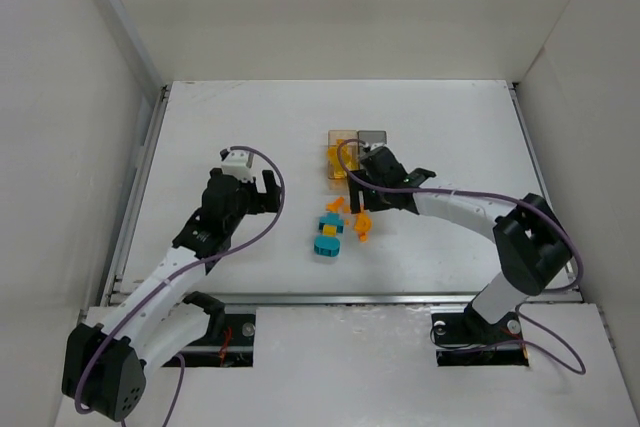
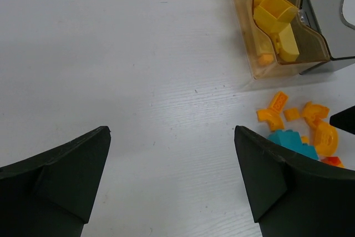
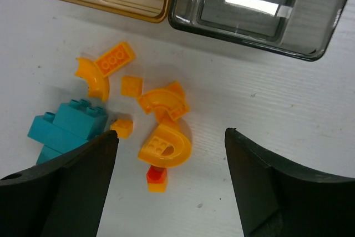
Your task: Sort the legos into containers by color
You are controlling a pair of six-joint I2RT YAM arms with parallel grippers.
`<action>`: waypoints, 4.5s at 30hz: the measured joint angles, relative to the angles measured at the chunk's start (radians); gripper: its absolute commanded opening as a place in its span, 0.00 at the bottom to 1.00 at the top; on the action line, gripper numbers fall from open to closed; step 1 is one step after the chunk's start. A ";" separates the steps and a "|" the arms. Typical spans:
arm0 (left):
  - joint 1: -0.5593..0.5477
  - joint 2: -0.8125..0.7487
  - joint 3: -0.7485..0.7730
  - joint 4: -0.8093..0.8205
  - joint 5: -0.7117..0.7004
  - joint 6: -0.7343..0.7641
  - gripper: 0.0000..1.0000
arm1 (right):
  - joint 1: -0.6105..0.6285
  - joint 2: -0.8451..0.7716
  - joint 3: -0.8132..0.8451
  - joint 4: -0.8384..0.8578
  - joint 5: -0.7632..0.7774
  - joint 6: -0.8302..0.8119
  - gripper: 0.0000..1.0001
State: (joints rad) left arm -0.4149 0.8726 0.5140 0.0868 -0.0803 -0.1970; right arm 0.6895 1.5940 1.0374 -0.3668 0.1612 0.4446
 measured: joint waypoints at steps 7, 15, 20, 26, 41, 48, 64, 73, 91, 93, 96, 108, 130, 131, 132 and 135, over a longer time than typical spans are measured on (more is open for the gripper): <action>-0.002 -0.007 -0.019 0.034 0.020 -0.007 0.94 | 0.024 0.074 -0.006 0.026 -0.042 0.026 0.80; -0.002 -0.019 -0.028 0.046 0.028 -0.007 0.94 | 0.025 0.112 -0.015 0.035 -0.032 0.082 0.72; -0.002 -0.019 -0.029 0.046 0.034 -0.007 0.94 | 0.026 0.112 -0.019 0.032 -0.023 0.099 0.69; -0.002 -0.020 -0.031 0.052 0.039 -0.007 0.94 | 0.040 0.121 -0.025 0.027 -0.019 0.106 0.64; -0.002 -0.038 -0.032 0.053 0.037 -0.007 0.94 | 0.061 0.121 -0.035 0.014 0.000 0.109 0.13; -0.002 -0.040 -0.032 0.054 0.037 -0.007 0.94 | 0.069 0.087 -0.062 -0.021 0.001 0.113 0.00; -0.003 -0.046 -0.032 0.059 0.037 -0.006 0.94 | 0.071 -0.041 -0.003 -0.129 0.039 0.062 0.00; -0.003 -0.046 -0.032 0.059 0.035 -0.005 0.94 | 0.064 0.018 0.380 -0.128 0.184 -0.087 0.00; 0.058 -0.010 -0.032 0.060 0.013 0.008 0.94 | -0.143 0.542 0.850 -0.086 0.212 -0.288 0.00; 0.064 -0.003 -0.033 0.060 0.010 0.011 0.95 | -0.143 0.561 0.866 -0.080 0.180 -0.291 0.00; 0.071 0.000 -0.040 0.062 0.000 0.013 0.95 | -0.140 0.586 0.875 -0.076 0.145 -0.291 0.07; 0.077 0.002 -0.045 0.078 -0.008 0.016 0.95 | -0.138 0.612 0.879 -0.089 0.090 -0.318 0.59; 0.077 -0.013 -0.045 0.089 -0.008 0.023 0.95 | -0.056 0.507 0.718 -0.061 -0.093 -0.335 0.36; 0.077 -0.016 -0.045 0.090 -0.008 0.024 0.95 | -0.056 0.507 0.715 -0.060 -0.092 -0.333 0.34; 0.077 -0.018 -0.045 0.089 -0.008 0.024 0.95 | -0.056 0.507 0.713 -0.061 -0.090 -0.332 0.32; 0.077 -0.019 -0.045 0.089 -0.008 0.024 0.95 | -0.057 0.507 0.699 -0.060 -0.086 -0.332 0.28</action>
State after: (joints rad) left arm -0.3378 0.8536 0.4694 0.1761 -0.0879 -0.1734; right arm 0.6327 2.1010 1.7367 -0.4267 0.0750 0.1131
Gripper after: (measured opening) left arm 0.946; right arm 0.300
